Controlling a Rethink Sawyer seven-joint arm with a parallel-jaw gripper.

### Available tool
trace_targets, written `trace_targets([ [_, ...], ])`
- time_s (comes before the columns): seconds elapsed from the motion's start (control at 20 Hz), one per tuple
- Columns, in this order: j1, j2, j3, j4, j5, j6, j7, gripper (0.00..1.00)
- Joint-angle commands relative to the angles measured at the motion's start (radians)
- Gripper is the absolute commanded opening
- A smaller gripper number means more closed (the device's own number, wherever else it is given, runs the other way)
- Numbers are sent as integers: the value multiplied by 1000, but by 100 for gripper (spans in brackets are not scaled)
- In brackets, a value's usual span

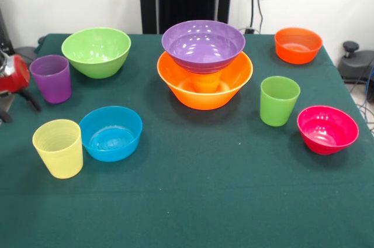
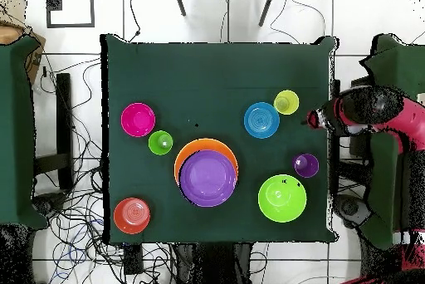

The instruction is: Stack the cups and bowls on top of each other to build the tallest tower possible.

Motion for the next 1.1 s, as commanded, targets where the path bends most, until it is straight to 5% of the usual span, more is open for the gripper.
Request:
trace_targets([
  [0.05, 76, -92, -43, -84, -11, 190, -342, 100],
  [0.55, 104, -128, -41, -104, -37, 214, -320, 100],
  [1.1, 168, -101, -60, -143, -67, 81, -174, 100],
])
